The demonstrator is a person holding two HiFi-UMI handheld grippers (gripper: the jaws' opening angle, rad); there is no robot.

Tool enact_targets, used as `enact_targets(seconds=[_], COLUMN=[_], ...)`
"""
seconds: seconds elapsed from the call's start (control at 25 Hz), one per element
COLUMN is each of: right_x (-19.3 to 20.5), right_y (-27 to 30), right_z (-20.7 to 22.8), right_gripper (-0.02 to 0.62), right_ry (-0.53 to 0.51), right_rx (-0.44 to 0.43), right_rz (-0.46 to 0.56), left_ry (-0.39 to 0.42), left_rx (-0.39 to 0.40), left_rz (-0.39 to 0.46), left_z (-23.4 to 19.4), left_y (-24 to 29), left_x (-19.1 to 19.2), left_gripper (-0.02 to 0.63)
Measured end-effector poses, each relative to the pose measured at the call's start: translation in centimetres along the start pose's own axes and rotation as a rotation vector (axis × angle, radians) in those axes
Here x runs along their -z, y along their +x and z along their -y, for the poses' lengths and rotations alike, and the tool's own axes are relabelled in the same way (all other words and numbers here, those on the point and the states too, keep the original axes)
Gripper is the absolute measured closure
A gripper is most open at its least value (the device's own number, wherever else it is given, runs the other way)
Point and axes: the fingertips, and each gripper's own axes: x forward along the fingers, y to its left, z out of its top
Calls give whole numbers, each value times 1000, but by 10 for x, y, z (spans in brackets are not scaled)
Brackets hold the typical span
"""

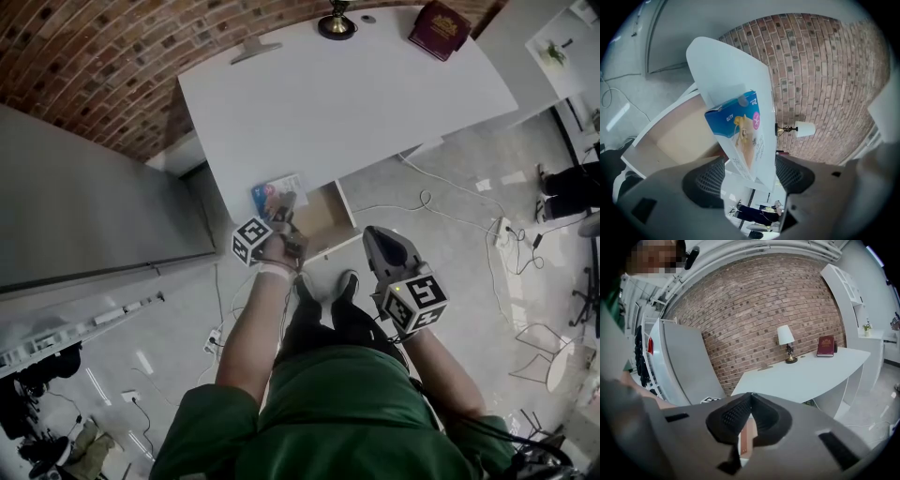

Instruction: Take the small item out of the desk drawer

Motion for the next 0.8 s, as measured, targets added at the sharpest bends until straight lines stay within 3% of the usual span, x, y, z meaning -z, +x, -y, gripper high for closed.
enact_targets(seconds=[0.48, 0.68, 0.8], right_x=[-16, -45, -66], right_y=[3, 6, 7], right_z=[-6, -10, -12], right_gripper=[592, 592, 592], right_ry=[-20, -54, -86], right_rx=[-14, -32, -34], right_rz=[37, 81, 108], left_ry=[145, 274, 404], left_rx=[61, 154, 228], left_rz=[-147, -211, -213], left_z=[33, 86, 135], left_y=[-34, -58, -68], left_x=[50, 76, 77], left_gripper=[290, 290, 290])
